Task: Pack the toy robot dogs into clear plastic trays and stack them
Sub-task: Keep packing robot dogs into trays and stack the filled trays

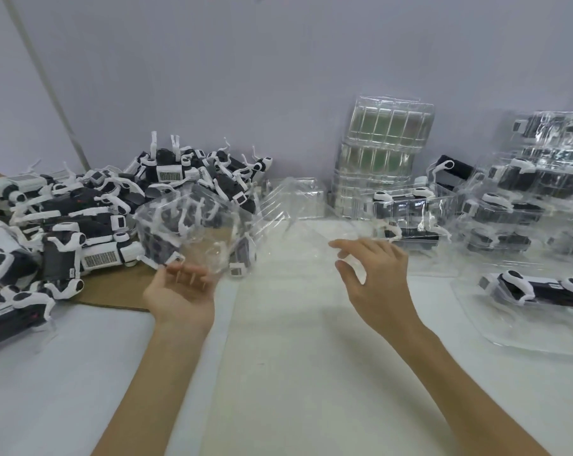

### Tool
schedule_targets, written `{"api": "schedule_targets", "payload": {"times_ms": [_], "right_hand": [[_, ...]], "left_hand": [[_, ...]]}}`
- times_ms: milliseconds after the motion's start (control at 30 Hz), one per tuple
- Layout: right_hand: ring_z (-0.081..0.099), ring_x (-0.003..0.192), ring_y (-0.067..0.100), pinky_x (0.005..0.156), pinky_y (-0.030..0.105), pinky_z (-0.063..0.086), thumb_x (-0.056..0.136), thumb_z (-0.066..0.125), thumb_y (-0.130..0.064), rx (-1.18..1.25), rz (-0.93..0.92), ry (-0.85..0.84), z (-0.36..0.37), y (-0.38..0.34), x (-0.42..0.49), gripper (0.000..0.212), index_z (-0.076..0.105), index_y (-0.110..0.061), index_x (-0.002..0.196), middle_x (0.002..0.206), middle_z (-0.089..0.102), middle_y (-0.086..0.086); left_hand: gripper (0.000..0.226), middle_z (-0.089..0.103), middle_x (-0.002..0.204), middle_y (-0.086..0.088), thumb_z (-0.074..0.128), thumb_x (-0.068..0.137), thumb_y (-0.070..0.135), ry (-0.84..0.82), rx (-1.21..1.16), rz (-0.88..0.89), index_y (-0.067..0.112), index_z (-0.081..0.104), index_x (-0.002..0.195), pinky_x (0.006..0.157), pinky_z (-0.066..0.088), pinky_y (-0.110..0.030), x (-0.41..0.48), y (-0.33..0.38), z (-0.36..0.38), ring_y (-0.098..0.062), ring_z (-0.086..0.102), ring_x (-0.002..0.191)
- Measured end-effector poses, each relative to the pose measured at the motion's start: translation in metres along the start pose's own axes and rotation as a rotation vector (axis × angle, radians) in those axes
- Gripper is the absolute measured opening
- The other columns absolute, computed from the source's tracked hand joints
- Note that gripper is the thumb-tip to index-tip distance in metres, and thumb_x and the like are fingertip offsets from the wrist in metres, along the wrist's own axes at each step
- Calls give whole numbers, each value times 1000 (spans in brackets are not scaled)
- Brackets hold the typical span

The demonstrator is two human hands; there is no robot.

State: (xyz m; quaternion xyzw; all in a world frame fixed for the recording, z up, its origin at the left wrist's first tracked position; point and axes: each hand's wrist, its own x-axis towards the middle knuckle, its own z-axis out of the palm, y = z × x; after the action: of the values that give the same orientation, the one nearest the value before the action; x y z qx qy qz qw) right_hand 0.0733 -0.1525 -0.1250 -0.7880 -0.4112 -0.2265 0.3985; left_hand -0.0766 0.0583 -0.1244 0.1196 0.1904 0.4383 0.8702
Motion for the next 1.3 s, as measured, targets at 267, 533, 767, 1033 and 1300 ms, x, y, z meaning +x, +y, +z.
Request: {"api": "schedule_targets", "payload": {"times_ms": [267,533,767,1033,1300], "right_hand": [[53,95,23,95,35,26,88,63,5,-92,-19,-29,2,7,1,39,74,-21,114,91,66,-7],[58,99,25,91,30,26,79,72,1,-192,-35,-11,13,3,-6,36,75,-18,109,103,65,0],[44,136,10,111,31,31,96,55,-20,-27,36,-522,27,-4,-18,38,59,-30,133,147,52,-7],[57,121,-2,103,28,45,90,64,-49,706,383,-465,16,-10,-10,54,44,-44,140,143,48,-22],[68,102,28,71,30,55,99,55,-26,940,661,-105,2,-14,7,19,66,-27,114,114,67,-3]], "left_hand": [[58,47,57,12,32,103,30,10,-101,112,22,54,50,48,32,-17,7,17,-4,-6,48,44],[52,50,59,11,37,100,28,-30,-156,50,19,54,52,50,36,-16,9,16,-4,-7,49,48],[45,45,59,6,36,100,31,-80,-73,15,17,52,60,49,36,-16,4,10,-3,-9,47,48],[29,47,61,5,48,89,31,-261,120,-106,19,51,63,52,39,-18,-8,-8,3,-9,45,53],[12,69,79,-12,54,83,13,-536,757,-140,8,61,74,68,53,-30,-20,-42,6,-28,69,77]]}}
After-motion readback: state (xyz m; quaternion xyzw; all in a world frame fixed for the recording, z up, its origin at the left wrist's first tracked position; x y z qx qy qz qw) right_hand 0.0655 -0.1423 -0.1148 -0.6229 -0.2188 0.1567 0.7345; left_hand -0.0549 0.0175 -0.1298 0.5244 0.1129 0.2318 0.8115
